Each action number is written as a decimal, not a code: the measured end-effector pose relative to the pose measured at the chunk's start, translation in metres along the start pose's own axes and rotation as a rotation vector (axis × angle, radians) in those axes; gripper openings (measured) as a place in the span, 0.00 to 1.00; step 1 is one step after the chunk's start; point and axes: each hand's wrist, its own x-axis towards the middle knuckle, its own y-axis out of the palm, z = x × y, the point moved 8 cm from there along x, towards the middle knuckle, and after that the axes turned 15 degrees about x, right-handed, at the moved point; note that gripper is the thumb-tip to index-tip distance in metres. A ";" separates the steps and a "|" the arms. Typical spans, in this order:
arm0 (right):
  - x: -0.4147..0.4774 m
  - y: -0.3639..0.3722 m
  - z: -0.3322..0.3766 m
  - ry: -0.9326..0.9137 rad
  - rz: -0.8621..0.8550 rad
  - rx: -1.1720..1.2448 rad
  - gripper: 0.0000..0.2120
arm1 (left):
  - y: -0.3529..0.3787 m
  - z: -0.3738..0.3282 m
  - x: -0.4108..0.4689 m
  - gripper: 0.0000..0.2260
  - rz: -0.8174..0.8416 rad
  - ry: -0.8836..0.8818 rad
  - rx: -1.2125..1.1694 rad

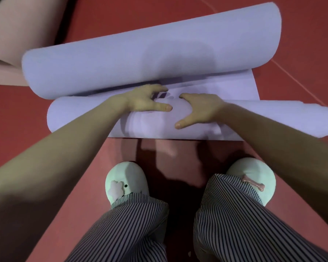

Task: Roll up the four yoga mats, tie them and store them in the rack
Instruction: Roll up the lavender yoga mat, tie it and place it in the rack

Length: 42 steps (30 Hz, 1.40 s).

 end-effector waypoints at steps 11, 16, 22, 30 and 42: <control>0.004 -0.005 0.001 0.008 0.013 0.096 0.36 | 0.003 -0.020 -0.008 0.44 -0.036 0.053 0.382; 0.000 0.010 -0.012 0.104 0.194 0.114 0.34 | 0.021 -0.019 -0.013 0.38 0.029 0.022 0.242; -0.002 0.017 -0.012 0.084 0.204 0.245 0.49 | 0.035 -0.014 -0.012 0.42 0.140 0.008 0.135; -0.031 0.011 0.009 -0.275 -0.257 -0.161 0.51 | 0.028 0.001 0.006 0.59 0.198 0.035 -0.012; -0.001 -0.007 0.002 -0.068 -0.072 -0.081 0.47 | 0.016 -0.024 -0.023 0.45 -0.232 0.148 0.360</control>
